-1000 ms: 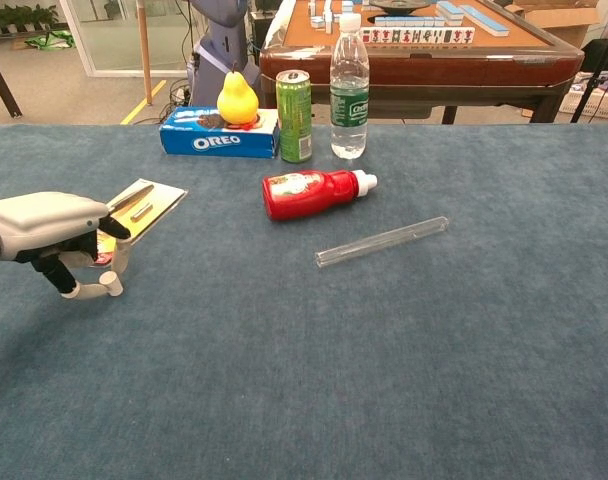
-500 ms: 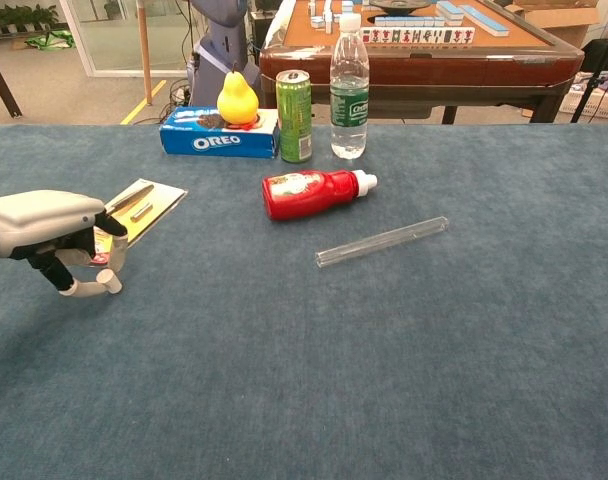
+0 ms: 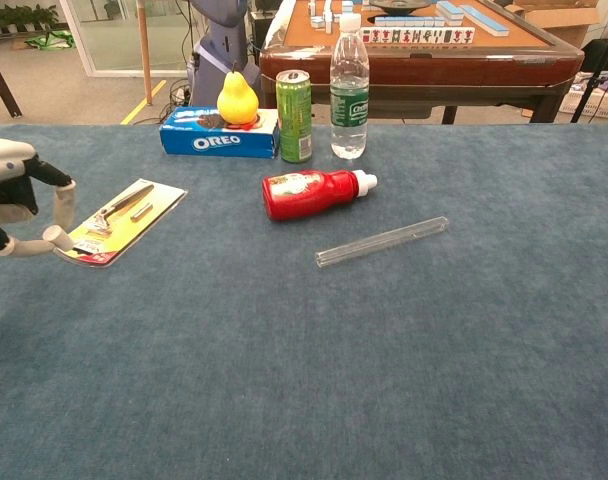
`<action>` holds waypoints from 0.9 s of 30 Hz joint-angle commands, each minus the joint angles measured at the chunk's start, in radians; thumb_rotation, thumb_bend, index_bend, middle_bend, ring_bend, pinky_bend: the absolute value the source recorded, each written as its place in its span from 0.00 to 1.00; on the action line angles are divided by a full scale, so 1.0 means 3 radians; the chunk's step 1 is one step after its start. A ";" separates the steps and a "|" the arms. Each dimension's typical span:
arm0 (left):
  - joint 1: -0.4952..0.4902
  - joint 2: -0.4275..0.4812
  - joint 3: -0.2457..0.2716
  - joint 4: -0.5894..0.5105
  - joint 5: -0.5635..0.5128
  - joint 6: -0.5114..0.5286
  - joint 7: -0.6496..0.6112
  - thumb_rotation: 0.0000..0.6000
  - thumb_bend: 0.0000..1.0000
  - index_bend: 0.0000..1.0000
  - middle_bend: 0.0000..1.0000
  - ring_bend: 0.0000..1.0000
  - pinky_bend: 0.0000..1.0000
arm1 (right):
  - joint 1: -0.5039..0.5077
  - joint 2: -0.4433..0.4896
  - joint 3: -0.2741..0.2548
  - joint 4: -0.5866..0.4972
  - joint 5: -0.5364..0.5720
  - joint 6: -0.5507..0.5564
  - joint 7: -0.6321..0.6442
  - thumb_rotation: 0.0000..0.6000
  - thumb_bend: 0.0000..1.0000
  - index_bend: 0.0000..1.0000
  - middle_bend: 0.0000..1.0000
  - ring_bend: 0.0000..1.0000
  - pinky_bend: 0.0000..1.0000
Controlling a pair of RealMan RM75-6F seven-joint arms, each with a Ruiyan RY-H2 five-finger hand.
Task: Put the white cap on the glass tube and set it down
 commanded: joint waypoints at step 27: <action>0.0269 0.0526 0.0089 -0.0660 -0.0071 0.0186 0.0359 1.00 0.25 0.53 1.00 1.00 1.00 | 0.1818 -0.1880 0.0279 0.1711 0.1142 -0.1476 -0.0526 1.00 0.26 0.47 0.98 1.00 1.00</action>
